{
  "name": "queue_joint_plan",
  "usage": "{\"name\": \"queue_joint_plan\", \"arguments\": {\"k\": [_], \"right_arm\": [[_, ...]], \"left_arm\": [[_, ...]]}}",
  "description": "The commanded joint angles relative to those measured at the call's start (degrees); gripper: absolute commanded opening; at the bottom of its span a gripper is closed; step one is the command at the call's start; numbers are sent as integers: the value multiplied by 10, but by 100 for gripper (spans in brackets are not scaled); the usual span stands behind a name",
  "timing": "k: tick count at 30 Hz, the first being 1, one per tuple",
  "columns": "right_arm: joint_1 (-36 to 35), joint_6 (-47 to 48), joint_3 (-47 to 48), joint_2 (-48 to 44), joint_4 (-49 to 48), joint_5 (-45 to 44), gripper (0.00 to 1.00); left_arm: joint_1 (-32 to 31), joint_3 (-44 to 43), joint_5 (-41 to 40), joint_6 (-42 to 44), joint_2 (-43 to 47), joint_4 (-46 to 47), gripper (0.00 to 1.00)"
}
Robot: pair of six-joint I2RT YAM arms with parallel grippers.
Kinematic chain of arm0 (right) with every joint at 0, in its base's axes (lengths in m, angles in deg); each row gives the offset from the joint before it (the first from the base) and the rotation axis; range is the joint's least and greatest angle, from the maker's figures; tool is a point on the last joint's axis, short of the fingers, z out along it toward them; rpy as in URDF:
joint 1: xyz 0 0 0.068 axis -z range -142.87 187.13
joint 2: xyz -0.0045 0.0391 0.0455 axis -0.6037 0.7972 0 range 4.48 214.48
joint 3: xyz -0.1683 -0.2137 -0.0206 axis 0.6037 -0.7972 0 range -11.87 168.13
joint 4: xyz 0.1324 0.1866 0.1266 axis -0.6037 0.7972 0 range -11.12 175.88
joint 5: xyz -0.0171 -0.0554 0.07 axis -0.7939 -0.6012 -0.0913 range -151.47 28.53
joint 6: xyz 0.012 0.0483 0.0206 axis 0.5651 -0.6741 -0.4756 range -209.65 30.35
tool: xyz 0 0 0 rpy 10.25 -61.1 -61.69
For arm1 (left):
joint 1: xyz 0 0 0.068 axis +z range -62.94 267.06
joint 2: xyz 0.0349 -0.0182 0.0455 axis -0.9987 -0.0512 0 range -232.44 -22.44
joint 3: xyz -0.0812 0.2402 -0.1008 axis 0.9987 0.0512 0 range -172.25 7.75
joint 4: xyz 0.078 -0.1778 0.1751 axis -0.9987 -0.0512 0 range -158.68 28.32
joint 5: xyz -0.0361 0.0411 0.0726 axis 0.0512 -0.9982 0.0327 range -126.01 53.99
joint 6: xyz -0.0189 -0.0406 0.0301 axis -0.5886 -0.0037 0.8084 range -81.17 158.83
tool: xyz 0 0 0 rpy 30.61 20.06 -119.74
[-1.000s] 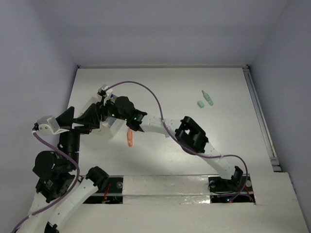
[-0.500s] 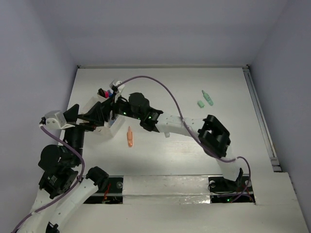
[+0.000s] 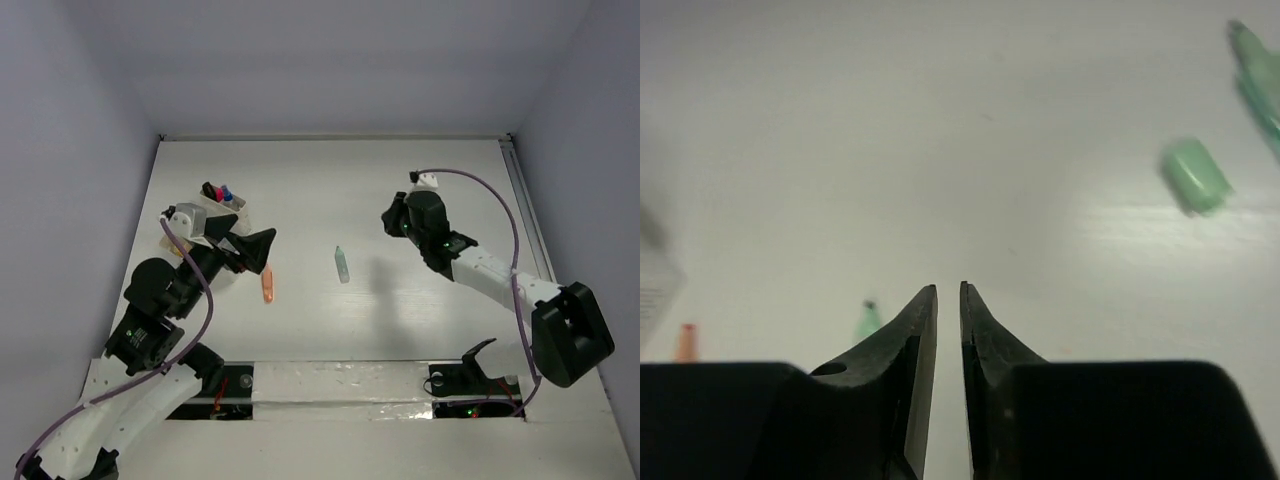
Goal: Sort the stationery into containers
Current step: Pick up the pen cap from the center of the board.
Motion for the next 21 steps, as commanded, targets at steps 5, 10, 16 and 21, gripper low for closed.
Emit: {"name": "queue_joint_plan", "arguments": {"k": [5,10,16,21], "right_arm": [[147,37,42,34,215,-64,45],[223,94,157,133,228,-26,61],[231,148,284,247,312,28,63],[231,178,255,224,303,50,67]], "left_arm": [[3,23,80,-8,-20,28,99],[3,24,83,9,-29,21,99],[8,23,79,18,-30,14,99],[8,23,83,21,-35,15,99]]}}
